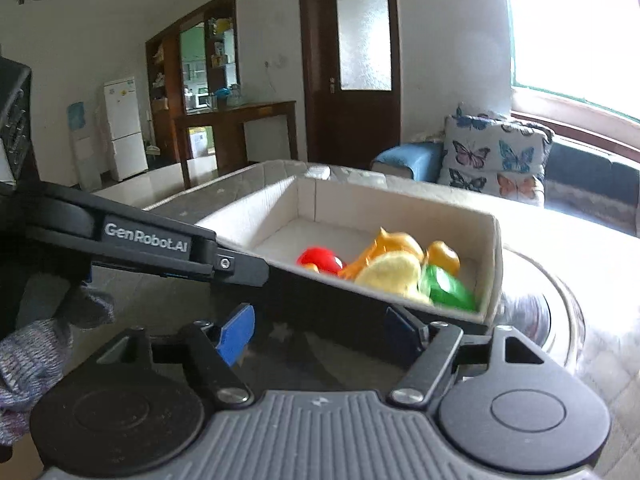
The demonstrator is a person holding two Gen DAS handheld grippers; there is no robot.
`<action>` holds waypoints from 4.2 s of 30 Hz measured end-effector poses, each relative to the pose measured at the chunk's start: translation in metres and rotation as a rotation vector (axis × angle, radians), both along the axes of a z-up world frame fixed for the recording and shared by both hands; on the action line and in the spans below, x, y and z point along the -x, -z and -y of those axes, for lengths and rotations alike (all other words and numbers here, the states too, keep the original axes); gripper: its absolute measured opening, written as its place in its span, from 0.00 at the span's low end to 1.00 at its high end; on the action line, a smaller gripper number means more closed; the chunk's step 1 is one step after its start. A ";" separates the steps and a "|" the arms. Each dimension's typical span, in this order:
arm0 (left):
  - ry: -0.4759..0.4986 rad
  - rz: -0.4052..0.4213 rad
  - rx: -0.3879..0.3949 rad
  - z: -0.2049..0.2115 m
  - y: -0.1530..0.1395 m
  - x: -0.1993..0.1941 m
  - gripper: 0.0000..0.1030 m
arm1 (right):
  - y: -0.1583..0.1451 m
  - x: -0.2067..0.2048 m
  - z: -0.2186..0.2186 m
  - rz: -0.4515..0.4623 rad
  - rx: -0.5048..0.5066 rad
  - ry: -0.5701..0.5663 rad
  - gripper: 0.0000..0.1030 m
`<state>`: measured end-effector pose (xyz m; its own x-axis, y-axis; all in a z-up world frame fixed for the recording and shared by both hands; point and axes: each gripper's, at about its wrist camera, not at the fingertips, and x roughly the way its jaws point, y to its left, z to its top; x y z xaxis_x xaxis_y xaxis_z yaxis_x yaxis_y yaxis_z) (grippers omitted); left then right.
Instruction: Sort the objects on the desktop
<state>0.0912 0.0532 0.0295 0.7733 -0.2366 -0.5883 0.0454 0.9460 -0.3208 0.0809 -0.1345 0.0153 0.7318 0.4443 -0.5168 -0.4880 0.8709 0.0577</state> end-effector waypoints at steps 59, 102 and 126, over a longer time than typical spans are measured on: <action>-0.093 -0.053 -0.171 0.010 0.029 0.077 0.32 | 0.033 0.054 -0.001 -0.042 0.034 0.123 1.00; -0.109 -0.076 -0.191 0.011 0.040 0.075 0.32 | 0.043 0.047 -0.003 -0.078 0.058 0.132 1.00; -0.107 -0.091 -0.216 0.007 0.037 0.042 0.32 | 0.043 0.015 -0.004 -0.113 0.055 0.151 1.00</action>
